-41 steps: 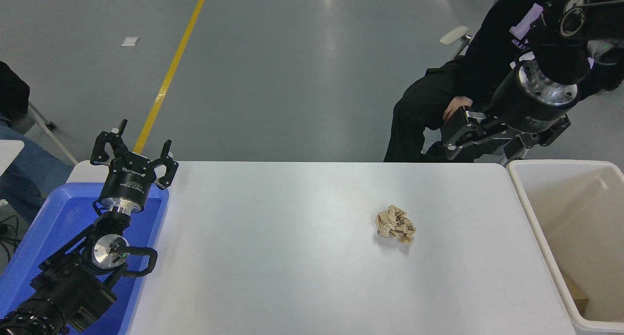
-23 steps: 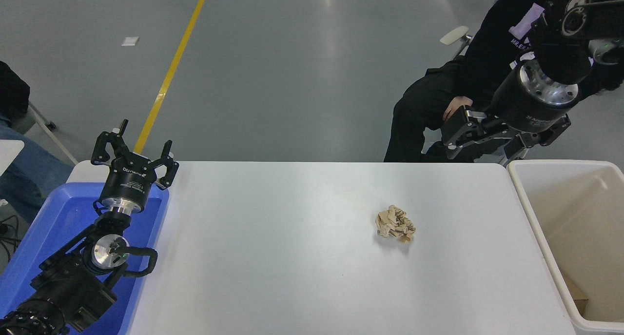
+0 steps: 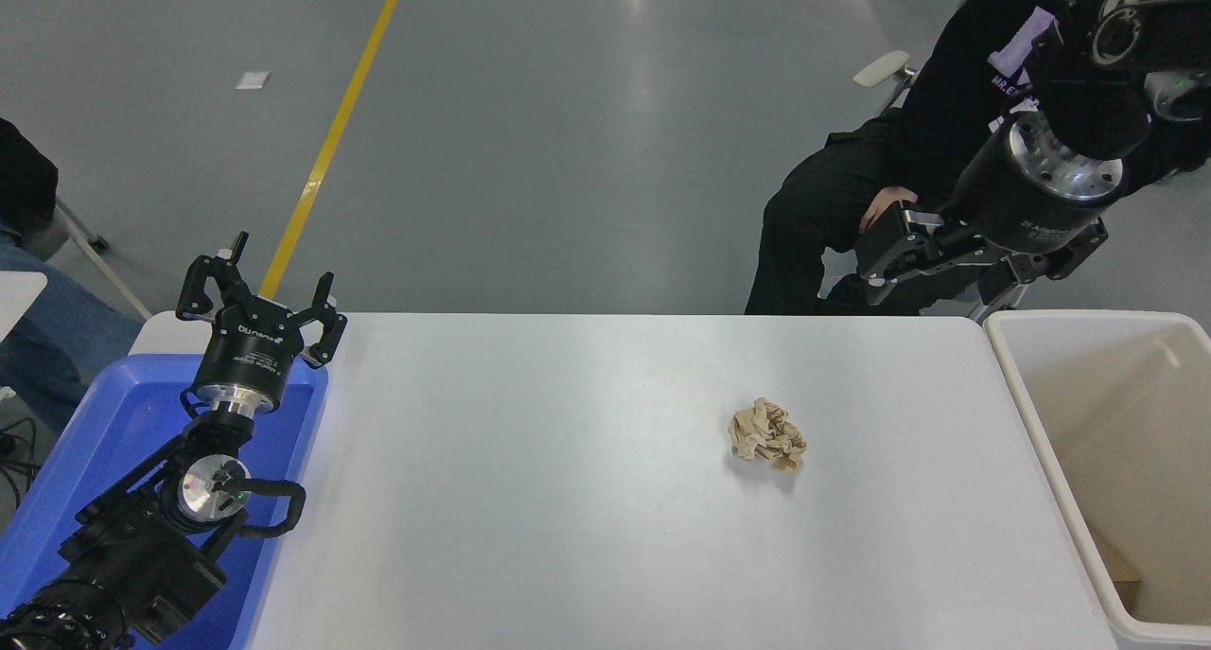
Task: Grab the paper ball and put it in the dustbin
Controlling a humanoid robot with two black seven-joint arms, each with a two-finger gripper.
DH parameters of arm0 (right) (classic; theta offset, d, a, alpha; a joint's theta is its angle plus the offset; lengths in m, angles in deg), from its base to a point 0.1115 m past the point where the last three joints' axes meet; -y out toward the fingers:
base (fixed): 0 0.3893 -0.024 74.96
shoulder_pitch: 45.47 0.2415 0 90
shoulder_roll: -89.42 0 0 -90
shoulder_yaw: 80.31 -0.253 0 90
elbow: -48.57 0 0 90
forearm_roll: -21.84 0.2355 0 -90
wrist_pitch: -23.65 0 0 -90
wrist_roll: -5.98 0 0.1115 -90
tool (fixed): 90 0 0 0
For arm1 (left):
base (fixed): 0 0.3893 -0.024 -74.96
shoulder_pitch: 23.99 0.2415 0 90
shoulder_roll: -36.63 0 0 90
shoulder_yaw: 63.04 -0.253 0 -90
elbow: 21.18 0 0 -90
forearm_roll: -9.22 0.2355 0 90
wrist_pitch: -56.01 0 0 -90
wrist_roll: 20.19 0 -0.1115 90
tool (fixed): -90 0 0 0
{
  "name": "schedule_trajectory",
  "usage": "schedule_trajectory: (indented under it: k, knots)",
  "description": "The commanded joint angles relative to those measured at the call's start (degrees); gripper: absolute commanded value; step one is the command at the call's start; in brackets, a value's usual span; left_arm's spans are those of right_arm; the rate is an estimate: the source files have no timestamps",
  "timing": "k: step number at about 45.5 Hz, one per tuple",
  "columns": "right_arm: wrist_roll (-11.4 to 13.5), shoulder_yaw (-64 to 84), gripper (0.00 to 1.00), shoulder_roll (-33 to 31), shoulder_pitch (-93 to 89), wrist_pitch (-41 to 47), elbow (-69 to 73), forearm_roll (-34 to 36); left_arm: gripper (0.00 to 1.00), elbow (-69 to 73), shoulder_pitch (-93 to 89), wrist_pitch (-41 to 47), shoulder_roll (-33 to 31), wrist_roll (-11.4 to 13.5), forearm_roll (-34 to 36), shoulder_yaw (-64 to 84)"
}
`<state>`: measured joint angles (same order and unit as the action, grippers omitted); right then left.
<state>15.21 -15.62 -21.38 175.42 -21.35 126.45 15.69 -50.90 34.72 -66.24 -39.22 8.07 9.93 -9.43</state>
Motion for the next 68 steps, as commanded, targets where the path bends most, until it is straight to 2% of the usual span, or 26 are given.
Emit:
schedule_trajectory:
  k: [1,43,53,59,63,68]
  knots:
    - [0.0,0.0,1.00,0.0,-0.1,0.0,0.0,0.0,0.98,-0.1,0.0,0.0,0.0,0.0,0.0,0.0]
    - [0.0,-2.3,1.00,0.1,-1.2,0.0,-1.1,2.5,0.98,0.0,0.0,0.0,0.0,0.0,-0.1,0.0]
    - [0.0,-7.2,1.00,0.9,-6.7,-0.5,-2.2,4.3,0.98,-0.1,0.0,0.0,0.0,0.0,-0.1,0.0]
    - [0.0,-7.1,1.00,7.5,-13.3,-8.6,-5.4,3.3,0.98,0.0,0.0,0.0,0.0,0.0,-0.1,0.0]
    - [0.0,-6.4,1.00,13.8,-17.9,-11.7,-10.2,3.3,0.98,-0.1,0.0,0.0,0.0,0.0,-0.1,0.0]
    - [0.0,-6.1,1.00,18.5,-24.8,-14.1,-17.6,2.7,0.98,-0.1,0.0,0.0,0.0,0.0,-0.1,0.0]
